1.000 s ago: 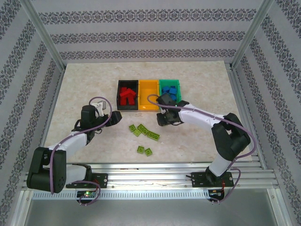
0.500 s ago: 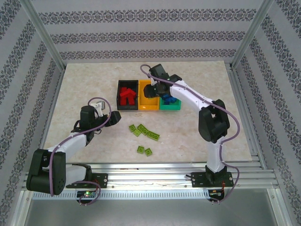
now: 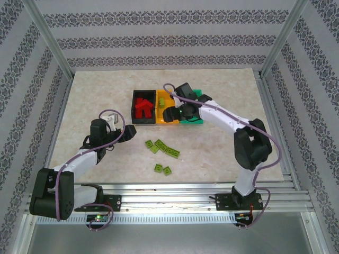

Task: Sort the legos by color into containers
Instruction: Pick up the lego from the container, then pick up the lego from the bottom-center of the table.

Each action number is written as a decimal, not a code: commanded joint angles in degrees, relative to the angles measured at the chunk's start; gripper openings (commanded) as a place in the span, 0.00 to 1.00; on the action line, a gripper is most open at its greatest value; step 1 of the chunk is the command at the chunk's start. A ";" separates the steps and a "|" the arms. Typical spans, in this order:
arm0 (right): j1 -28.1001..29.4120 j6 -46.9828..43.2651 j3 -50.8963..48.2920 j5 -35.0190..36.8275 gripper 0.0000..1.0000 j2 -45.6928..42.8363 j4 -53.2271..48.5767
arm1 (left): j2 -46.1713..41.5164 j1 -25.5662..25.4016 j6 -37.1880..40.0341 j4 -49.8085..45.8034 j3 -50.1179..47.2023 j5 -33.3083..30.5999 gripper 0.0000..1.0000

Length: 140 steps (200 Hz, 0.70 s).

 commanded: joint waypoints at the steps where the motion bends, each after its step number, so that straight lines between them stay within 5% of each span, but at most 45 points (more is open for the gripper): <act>1: 1.65 -1.45 -5.34 2.13 0.73 -5.57 2.80 | -1.50 1.12 0.58 3.15 -0.89 1.02 0.85; 66: 5.59 -2.97 -14.54 1.49 0.72 -11.95 -2.17 | -1.90 1.20 0.12 3.41 -0.98 1.40 0.86; 140: 12.61 -10.23 -15.35 1.67 0.73 -3.61 -7.47 | -2.08 1.20 0.04 3.47 -1.18 1.06 0.86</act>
